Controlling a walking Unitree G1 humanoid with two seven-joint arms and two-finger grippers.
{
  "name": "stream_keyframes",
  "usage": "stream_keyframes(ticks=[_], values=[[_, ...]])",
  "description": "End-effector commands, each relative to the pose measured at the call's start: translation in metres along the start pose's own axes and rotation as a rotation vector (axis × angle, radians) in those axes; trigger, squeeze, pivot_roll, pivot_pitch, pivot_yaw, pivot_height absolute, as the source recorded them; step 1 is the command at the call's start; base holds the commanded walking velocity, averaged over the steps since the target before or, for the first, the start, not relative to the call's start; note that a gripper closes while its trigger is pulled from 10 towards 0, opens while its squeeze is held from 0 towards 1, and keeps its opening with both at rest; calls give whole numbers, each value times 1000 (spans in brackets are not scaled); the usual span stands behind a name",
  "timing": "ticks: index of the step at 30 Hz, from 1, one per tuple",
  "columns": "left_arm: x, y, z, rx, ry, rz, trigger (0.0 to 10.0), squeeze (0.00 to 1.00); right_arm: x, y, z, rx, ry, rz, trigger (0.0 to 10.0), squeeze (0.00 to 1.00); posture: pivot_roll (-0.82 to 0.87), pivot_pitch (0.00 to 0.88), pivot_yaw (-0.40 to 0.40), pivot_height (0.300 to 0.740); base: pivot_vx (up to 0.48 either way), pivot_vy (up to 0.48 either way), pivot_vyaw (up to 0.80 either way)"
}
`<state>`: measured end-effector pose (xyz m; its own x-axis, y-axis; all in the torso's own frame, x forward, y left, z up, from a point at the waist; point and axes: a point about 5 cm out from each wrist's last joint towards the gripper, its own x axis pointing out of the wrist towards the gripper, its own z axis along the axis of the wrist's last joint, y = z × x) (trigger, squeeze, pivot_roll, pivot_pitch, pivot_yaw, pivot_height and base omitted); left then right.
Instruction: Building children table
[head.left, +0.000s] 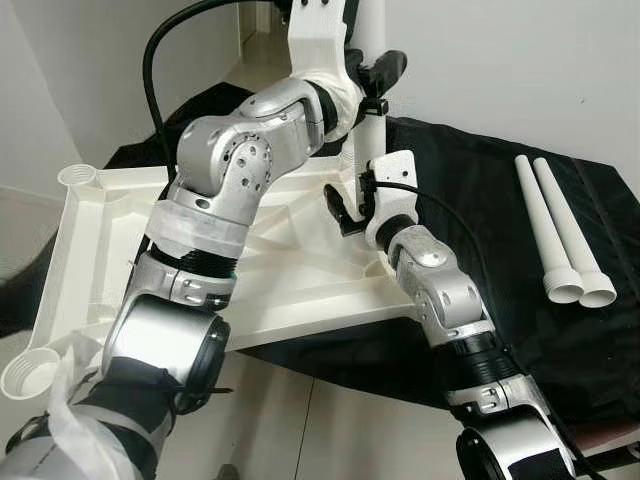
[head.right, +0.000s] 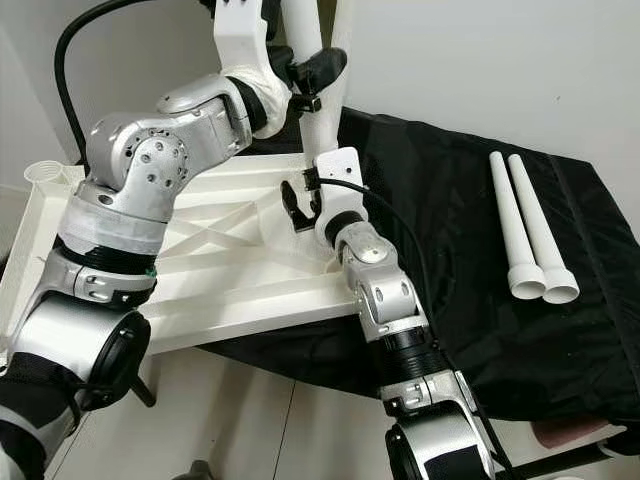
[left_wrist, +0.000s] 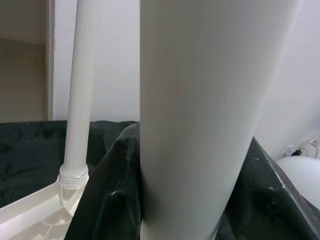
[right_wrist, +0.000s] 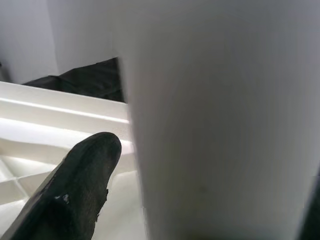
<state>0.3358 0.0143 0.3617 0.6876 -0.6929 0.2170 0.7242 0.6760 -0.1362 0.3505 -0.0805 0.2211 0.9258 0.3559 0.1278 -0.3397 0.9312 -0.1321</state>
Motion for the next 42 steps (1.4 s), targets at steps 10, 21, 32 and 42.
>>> stream_keyframes(ticks=[10, 21, 32, 42], values=[[8, -16, 5, 12, -10, -68, 10000, 0, 3, 4, 1, -19, -7, 21, 0, 0, 41, 0, -60, 740, 0, 0, 0], [7, -21, 3, 55, -20, -91, 10000, 0, 2, 6, -4, -24, 8, 32, 8588, 0, 44, 0, -57, 740, 0, 0, 0], [3, -16, -9, -6, -35, -75, 10000, 478, 1, -4, -6, 70, 19, -54, 10000, 0, 49, 3, -59, 740, 0, 0, 0], [-7, -4, -10, -21, -73, -45, 10000, 0, -5, -28, -12, 138, 28, -190, 10000, 0, 45, 0, -68, 740, 0, 0, 0]])
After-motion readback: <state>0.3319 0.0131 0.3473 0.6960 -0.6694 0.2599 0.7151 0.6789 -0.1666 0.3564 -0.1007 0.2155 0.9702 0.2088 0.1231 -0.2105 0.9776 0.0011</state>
